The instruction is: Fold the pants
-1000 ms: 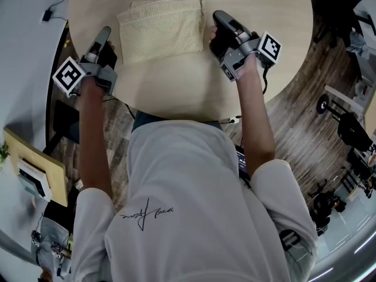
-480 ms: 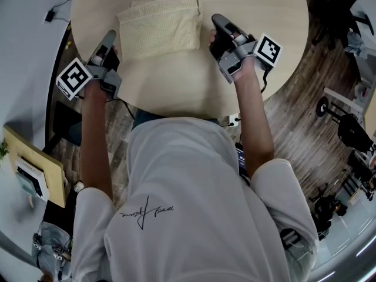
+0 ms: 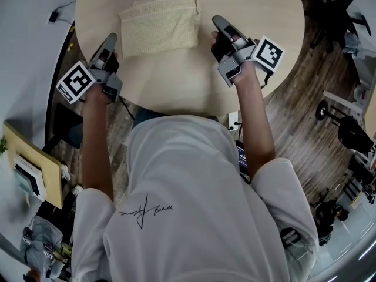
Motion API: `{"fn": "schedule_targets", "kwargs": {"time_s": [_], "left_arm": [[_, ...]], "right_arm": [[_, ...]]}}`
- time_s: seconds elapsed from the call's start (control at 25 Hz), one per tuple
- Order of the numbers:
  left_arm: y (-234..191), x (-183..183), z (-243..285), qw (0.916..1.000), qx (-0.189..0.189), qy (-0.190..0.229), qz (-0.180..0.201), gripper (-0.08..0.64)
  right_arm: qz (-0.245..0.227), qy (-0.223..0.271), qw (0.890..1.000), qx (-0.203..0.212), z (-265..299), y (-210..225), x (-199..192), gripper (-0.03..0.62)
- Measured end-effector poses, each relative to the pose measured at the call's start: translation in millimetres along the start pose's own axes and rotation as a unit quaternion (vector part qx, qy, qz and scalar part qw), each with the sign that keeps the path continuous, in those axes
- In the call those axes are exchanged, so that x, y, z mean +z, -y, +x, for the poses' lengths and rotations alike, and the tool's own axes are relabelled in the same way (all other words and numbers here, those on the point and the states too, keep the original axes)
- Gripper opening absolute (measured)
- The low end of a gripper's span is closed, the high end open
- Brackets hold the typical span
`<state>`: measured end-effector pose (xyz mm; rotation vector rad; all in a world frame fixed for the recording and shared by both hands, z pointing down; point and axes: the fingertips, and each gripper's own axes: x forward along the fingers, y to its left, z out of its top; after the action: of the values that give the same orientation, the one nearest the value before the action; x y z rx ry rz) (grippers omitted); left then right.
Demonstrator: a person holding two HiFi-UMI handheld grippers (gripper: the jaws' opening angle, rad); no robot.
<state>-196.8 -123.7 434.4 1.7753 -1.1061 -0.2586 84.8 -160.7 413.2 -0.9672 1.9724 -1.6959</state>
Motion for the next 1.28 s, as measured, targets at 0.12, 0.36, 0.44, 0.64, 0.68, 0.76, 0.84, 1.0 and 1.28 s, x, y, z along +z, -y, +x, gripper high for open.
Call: {"fn": "schedule_targets", "kwargs": {"time_s": [0.12,0.36,0.44,0.64,0.68,0.76,0.84,1.0,1.28], "left_arm": [[4.8,-5.9,-8.4,0.9994,0.019,-0.001,0.028,0.057],[26.1,-24.5,-18.9,0.996,0.024,-0.012,0.085,0.055],[33.1,-30.0,-22.7,0.9922,0.035,-0.017,0.118,0.055],[55.6,-41.8,-30.5,0.981,0.045,-0.019,0.188,0.055],[59.0,-45.0,-31.4,0.9796,0.044,-0.019,0.195,0.055],[63.6,-50.4,-33.4,0.9768,0.046,-0.017,0.208,0.055],[66.8,-53.1,-37.4,0.9747,0.053,-0.012,0.217,0.055],[76.1,-61.1,-41.5,0.9738,0.058,-0.005,0.22,0.054],[97.1,-62.6,-52.1,0.9623,0.085,0.02,0.257,0.05]], "right_arm": [[-0.036,-0.001,0.999,-0.002,-8.0,-10.2,-3.0,0.0],[-0.101,-0.007,0.995,-0.009,-24.2,-25.0,-17.7,-0.001],[-0.118,-0.01,0.993,-0.002,-30.7,-31.7,-23.5,0.0],[-0.184,-0.017,0.983,0.007,-43.3,-50.7,-33.9,-0.002],[-0.195,-0.017,0.981,0.003,-45.8,-52.1,-36.0,-0.002],[-0.213,-0.019,0.977,-0.018,-50.9,-50.0,-40.8,-0.002],[-0.246,-0.025,0.969,-0.032,-54.2,-50.6,-46.4,-0.002],[-0.323,-0.026,0.945,-0.05,-67.4,-61.2,-48.8,-0.002],[-0.412,-0.046,0.906,-0.081,-90.4,-74.1,-58.6,-0.002]]}}
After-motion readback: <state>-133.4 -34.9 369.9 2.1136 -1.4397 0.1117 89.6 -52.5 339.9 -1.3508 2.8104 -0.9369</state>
